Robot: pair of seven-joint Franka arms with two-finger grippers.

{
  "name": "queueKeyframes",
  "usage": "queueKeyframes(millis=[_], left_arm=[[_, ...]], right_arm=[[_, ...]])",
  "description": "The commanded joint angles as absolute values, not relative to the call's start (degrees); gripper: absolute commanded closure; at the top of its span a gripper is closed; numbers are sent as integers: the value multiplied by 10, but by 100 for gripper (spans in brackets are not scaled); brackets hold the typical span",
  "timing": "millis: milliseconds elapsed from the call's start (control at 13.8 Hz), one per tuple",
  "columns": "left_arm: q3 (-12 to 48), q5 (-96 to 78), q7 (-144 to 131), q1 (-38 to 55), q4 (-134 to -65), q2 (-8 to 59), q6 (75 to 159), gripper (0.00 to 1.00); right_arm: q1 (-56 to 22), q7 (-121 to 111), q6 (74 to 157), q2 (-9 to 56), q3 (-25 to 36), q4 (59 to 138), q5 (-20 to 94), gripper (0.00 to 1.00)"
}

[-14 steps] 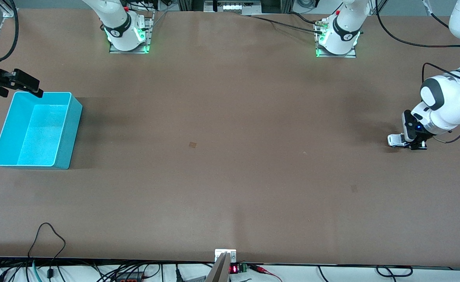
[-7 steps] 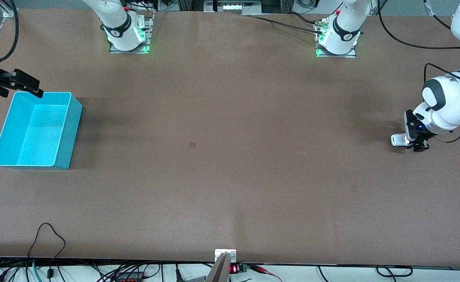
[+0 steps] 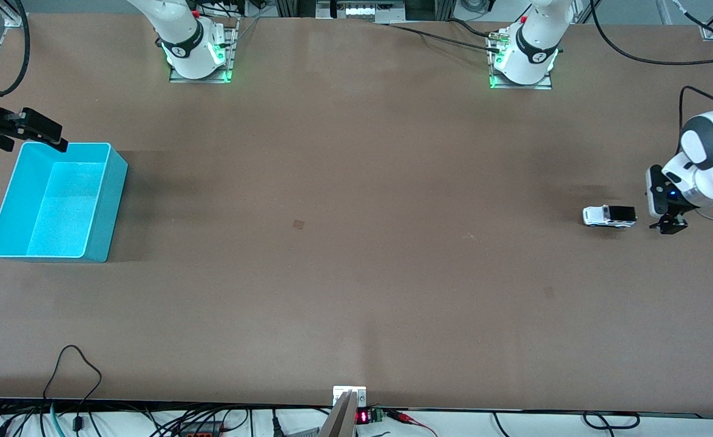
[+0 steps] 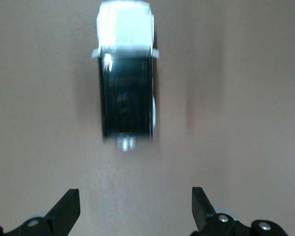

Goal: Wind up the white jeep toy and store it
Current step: 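Release the jeep with the left gripper and raise it away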

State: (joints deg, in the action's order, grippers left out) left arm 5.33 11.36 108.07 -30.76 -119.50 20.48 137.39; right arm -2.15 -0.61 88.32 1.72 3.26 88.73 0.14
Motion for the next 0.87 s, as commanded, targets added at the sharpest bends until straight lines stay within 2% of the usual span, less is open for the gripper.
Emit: queueKeyframes(millis=[0,506,795], left_arm=[[87,125,1012,-311,-1166,172,1274,0],[146,127,795,-308,-1055,172,1079,0],[212,127,651,-308,-977,172,957,0]], right_arm=[[-23,-1,875,18,33,880,4,0],[-23,-1,875,18,33,880,4,0],[-23,-1,875,18,33,880,4,0]])
